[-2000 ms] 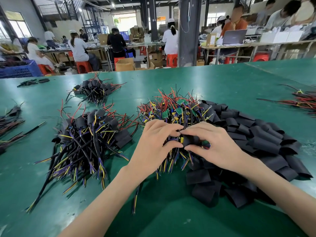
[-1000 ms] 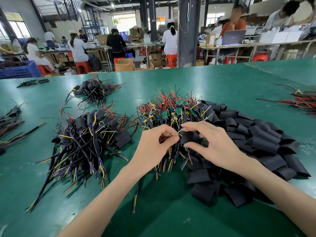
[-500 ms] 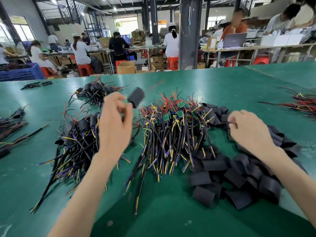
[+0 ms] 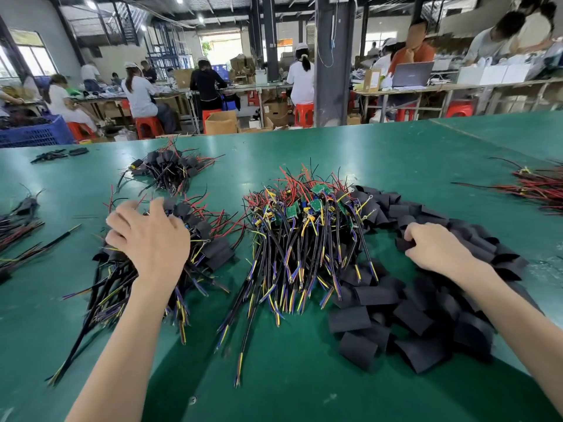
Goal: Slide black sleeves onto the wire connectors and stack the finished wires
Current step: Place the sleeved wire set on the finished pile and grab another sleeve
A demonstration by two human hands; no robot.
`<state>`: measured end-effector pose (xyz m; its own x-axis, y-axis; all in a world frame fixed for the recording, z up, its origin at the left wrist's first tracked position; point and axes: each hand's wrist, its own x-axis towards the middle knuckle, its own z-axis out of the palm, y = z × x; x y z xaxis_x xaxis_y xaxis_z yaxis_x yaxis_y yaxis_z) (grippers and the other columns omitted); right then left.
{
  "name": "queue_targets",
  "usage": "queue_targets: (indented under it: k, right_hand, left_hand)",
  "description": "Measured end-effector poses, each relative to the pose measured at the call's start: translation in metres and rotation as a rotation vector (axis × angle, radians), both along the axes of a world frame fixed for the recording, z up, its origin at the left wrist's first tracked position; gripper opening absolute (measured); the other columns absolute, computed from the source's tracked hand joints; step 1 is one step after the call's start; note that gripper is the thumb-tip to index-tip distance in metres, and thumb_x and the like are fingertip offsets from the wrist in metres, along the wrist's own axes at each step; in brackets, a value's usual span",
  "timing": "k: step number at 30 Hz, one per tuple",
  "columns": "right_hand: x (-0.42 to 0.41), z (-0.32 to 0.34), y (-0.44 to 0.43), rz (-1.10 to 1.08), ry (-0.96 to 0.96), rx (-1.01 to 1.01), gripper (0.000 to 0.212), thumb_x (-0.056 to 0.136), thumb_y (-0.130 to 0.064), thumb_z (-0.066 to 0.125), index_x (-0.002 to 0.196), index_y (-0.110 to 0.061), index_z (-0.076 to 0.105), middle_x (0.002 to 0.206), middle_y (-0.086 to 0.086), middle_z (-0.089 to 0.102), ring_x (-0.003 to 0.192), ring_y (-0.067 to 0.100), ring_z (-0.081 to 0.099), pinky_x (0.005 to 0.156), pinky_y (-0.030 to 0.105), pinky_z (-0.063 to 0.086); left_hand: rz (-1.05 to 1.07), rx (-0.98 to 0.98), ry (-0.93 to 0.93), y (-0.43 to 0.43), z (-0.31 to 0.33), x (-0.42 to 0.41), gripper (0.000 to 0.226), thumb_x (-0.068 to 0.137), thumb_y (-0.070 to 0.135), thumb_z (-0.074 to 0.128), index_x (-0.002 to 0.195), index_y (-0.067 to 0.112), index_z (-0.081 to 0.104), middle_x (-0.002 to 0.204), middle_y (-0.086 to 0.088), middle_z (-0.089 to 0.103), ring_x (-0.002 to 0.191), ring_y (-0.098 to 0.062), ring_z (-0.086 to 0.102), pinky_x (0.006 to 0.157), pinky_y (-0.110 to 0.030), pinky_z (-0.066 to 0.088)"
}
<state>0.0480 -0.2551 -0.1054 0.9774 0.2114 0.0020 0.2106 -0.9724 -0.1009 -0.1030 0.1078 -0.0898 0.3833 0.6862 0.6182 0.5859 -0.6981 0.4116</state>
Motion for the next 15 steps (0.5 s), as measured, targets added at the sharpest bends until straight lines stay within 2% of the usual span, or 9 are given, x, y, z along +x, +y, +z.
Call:
queue_targets:
  k: [2,4,8,10,12,15]
  right_hand:
    - [0.000,0.000,0.001,-0.006,0.015,0.021,0.028,0.090,-0.012,0.052,0.117,-0.007,0.049,0.115,0.016,0.050,0.111,0.034,0.046,0.089,0.038,0.043]
    - [0.000,-0.001,0.002,-0.006,0.022,0.003,0.028,0.092,-0.016,0.052,0.117,-0.005,0.048,0.118,0.018,0.046,0.112,0.036,0.044,0.090,0.038,0.041]
    - [-0.003,-0.001,0.005,0.012,0.017,-0.045,0.028,0.094,-0.023,0.051,0.112,-0.002,0.048,0.118,0.020,0.039,0.114,0.036,0.039,0.089,0.039,0.039]
    - [-0.005,-0.001,0.007,0.019,-0.011,-0.057,0.027,0.094,-0.022,0.050,0.112,-0.001,0.047,0.118,0.019,0.038,0.115,0.037,0.038,0.091,0.041,0.039]
    - [-0.007,-0.002,0.009,0.024,-0.036,-0.069,0.027,0.095,-0.021,0.049,0.113,-0.001,0.045,0.119,0.018,0.037,0.116,0.037,0.037,0.092,0.042,0.039]
    - [-0.009,-0.003,0.010,0.035,-0.079,-0.078,0.028,0.096,-0.023,0.047,0.114,-0.001,0.044,0.118,0.018,0.038,0.115,0.036,0.039,0.090,0.042,0.039]
  left_hand:
    - [-0.022,0.071,-0.068,-0.014,0.008,0.005,0.037,0.083,0.011,0.054,0.120,0.013,0.056,0.133,-0.022,0.037,0.122,-0.043,0.031,0.094,-0.050,0.026]
    - [-0.149,0.150,-0.084,-0.032,0.014,0.016,0.033,0.084,0.012,0.054,0.116,0.014,0.060,0.126,-0.018,0.046,0.117,-0.038,0.038,0.091,-0.047,0.030]
    - [-0.500,0.039,0.086,-0.076,0.016,0.059,0.022,0.092,0.018,0.049,0.104,0.017,0.067,0.106,-0.012,0.062,0.102,-0.031,0.051,0.088,-0.040,0.040]
    - [-0.595,-0.016,0.183,-0.094,0.015,0.080,0.024,0.094,0.018,0.045,0.099,0.012,0.067,0.100,-0.012,0.065,0.098,-0.031,0.056,0.086,-0.040,0.046]
    - [-0.597,-0.004,0.301,-0.105,0.012,0.098,0.026,0.094,0.022,0.045,0.094,0.007,0.066,0.097,-0.012,0.066,0.096,-0.030,0.060,0.082,-0.038,0.050]
    - [-0.507,0.065,0.467,-0.113,0.010,0.117,0.027,0.092,0.029,0.052,0.097,0.004,0.063,0.103,-0.014,0.064,0.101,-0.032,0.059,0.076,-0.036,0.046]
